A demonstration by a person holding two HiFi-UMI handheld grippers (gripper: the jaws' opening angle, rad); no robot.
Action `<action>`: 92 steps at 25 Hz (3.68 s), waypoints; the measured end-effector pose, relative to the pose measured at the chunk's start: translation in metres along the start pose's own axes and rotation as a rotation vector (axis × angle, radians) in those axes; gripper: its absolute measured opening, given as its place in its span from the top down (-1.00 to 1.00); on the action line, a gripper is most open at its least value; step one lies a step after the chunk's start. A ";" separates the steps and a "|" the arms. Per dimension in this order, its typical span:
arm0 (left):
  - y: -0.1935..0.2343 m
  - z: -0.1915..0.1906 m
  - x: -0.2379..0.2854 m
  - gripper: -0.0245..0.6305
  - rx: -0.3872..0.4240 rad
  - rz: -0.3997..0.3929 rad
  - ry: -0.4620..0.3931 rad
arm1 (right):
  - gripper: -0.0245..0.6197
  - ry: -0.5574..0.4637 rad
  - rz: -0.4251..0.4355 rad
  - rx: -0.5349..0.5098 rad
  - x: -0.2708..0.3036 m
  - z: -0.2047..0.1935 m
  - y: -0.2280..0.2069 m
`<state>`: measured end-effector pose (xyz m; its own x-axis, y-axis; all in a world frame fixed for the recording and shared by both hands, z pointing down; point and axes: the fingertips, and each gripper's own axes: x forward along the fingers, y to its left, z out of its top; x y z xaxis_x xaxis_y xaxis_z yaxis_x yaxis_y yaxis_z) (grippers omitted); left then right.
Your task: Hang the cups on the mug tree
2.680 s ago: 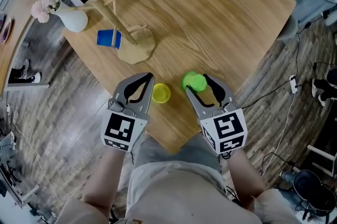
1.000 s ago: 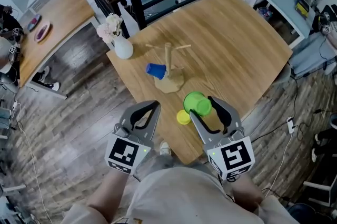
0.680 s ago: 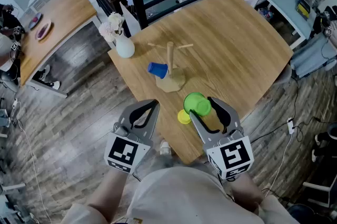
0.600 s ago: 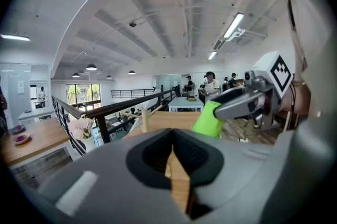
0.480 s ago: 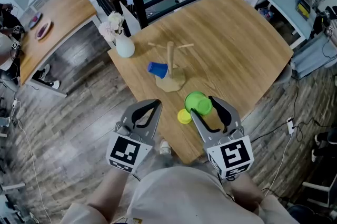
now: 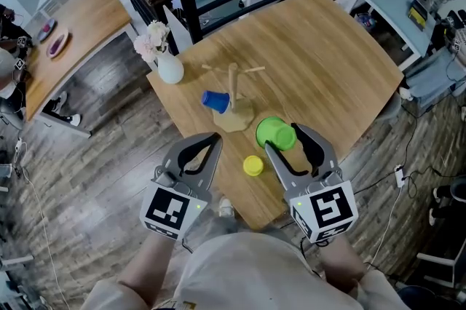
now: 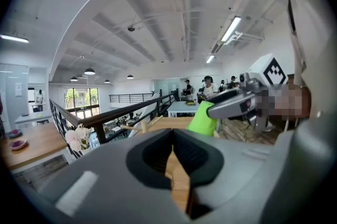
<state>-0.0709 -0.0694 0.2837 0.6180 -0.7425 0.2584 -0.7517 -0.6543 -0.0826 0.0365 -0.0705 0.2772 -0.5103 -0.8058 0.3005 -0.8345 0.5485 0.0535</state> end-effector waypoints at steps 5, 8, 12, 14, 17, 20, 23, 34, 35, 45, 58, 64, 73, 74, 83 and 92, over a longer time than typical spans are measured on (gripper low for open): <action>0.011 0.021 0.009 0.92 0.005 0.007 -0.030 | 0.20 -0.047 -0.031 -0.031 0.009 0.028 -0.017; 0.020 0.037 0.015 0.92 0.014 0.013 -0.050 | 0.20 -0.072 -0.047 -0.050 0.016 0.045 -0.028; 0.033 0.053 0.023 0.92 0.039 0.030 -0.070 | 0.20 -0.102 -0.068 -0.059 0.027 0.063 -0.043; 0.038 0.058 0.029 0.92 0.066 0.038 -0.072 | 0.20 -0.120 -0.078 -0.059 0.032 0.070 -0.050; 0.042 0.065 0.038 0.92 0.053 0.030 -0.086 | 0.20 -0.126 -0.090 -0.055 0.043 0.074 -0.061; 0.043 0.068 0.046 0.92 0.015 0.008 -0.099 | 0.20 -0.118 -0.097 -0.048 0.054 0.072 -0.071; 0.044 0.064 0.056 0.92 0.031 0.000 -0.085 | 0.20 -0.107 -0.100 -0.037 0.066 0.065 -0.078; 0.060 0.033 0.084 0.92 0.026 -0.014 -0.022 | 0.20 -0.040 -0.071 0.017 0.106 0.037 -0.085; 0.061 0.029 0.086 0.92 0.034 -0.016 -0.015 | 0.20 -0.035 -0.069 0.021 0.108 0.035 -0.085; 0.068 -0.006 0.104 0.92 0.013 -0.025 0.055 | 0.20 0.032 -0.030 0.030 0.133 0.013 -0.084; 0.068 -0.043 0.095 0.92 -0.016 -0.017 0.130 | 0.18 0.122 -0.032 0.009 0.152 -0.011 -0.078; 0.064 -0.044 0.089 0.92 -0.014 -0.013 0.134 | 0.16 0.116 -0.055 0.002 0.146 -0.008 -0.080; 0.050 -0.031 0.072 0.92 0.005 0.001 0.113 | 0.25 0.085 -0.083 -0.003 0.114 0.000 -0.081; 0.050 -0.028 0.071 0.92 0.006 0.001 0.106 | 0.28 0.081 -0.082 -0.006 0.110 0.002 -0.081; 0.051 0.024 0.045 0.92 0.050 0.030 0.009 | 0.51 0.006 -0.050 -0.033 0.074 0.038 -0.067; 0.026 0.081 0.008 0.92 0.072 0.016 -0.110 | 0.77 -0.084 0.055 -0.065 0.019 0.074 -0.033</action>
<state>-0.0669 -0.1038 0.2054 0.6305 -0.7616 0.1500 -0.7457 -0.6479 -0.1556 0.0394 -0.1207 0.2110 -0.5731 -0.7882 0.2243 -0.7907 0.6037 0.1013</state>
